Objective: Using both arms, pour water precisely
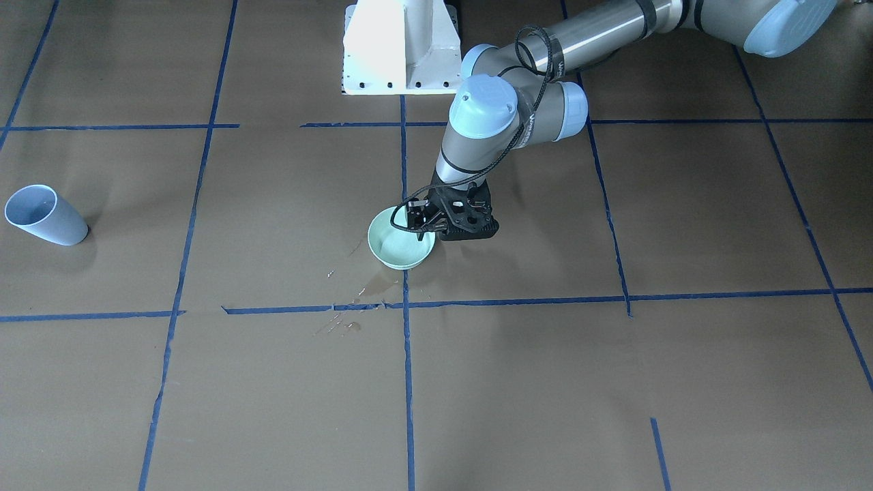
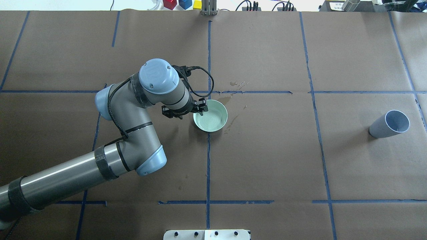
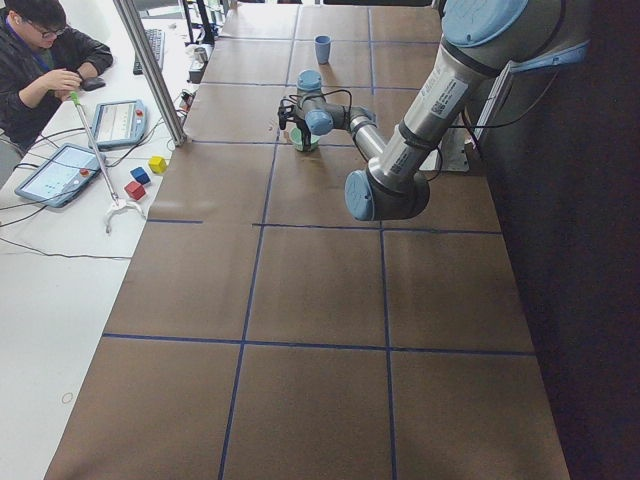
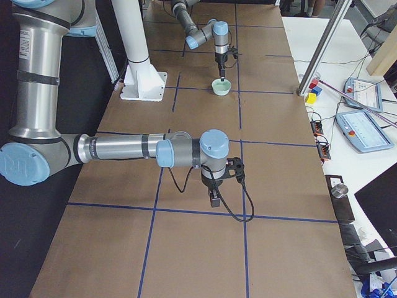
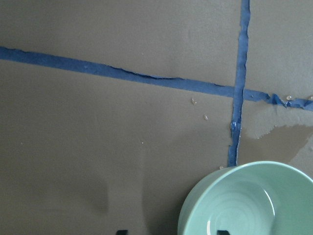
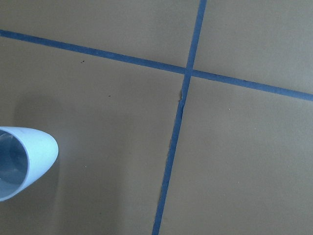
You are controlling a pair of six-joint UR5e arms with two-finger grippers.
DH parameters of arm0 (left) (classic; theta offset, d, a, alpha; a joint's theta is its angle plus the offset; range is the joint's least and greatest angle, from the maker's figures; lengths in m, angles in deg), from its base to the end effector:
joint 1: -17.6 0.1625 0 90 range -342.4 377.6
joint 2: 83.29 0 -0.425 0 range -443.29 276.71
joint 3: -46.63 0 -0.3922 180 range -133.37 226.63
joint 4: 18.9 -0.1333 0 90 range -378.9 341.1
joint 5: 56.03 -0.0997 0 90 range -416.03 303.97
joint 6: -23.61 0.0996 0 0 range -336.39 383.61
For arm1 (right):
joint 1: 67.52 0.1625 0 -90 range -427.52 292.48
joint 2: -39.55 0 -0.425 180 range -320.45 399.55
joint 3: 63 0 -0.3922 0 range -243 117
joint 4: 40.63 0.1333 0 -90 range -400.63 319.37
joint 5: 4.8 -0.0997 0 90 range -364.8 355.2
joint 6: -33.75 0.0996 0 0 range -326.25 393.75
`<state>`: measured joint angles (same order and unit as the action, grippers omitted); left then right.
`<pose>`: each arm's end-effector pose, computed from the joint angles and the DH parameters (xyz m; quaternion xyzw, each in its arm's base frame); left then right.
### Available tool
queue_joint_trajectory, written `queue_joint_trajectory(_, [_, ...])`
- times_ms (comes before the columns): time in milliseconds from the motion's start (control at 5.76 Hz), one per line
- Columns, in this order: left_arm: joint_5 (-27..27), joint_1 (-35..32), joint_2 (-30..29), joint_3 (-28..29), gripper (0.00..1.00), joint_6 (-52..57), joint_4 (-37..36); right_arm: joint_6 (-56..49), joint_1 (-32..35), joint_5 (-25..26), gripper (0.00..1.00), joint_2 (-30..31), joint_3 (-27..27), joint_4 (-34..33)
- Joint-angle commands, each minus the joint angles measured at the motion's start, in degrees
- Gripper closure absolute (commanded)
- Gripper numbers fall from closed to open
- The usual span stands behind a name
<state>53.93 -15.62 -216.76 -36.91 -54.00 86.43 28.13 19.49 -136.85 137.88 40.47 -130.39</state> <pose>0.5652 -0.4888 0.2131 0.0250 0.4607 -0.0846 0.8832 0.0438 -0.4381 0.6122 0.0520 -0.3573 -0.0868 0.9285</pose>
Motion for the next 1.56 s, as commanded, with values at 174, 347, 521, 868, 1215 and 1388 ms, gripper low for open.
queue_joint_trajectory(174, [7.86,-8.93,11.58,-16.49,0.00,17.05,-13.45,0.26,0.00,-2.67,0.00,-0.59,1.64,0.12])
queue_joint_trajectory(347, [10.77,-14.98,16.70,-20.48,0.00,29.41,-17.84,3.66,-0.35,-2.86,0.00,-0.60,3.65,0.03])
queue_joint_trajectory(521, [12.62,-20.35,21.97,-22.69,0.00,41.02,-20.41,7.52,-1.48,-2.95,0.01,-0.60,6.28,-0.23])
queue_joint_trajectory(868, [19.02,-36.83,34.62,-22.02,0.00,65.79,-20.69,11.06,-4.03,-2.95,0.01,-0.60,8.58,-0.15])
queue_joint_trajectory(1215, [21.26,-52.76,42.38,-14.84,0.00,82.97,-20.52,12.22,-5.36,-2.86,0.00,-0.60,9.91,-0.14])
queue_joint_trajectory(1388, [25.96,-55.70,45.63,-13.76,0.00,85.58,-20.17,14.83,-6.15,-2.95,0.02,-0.51,11.56,-0.23])
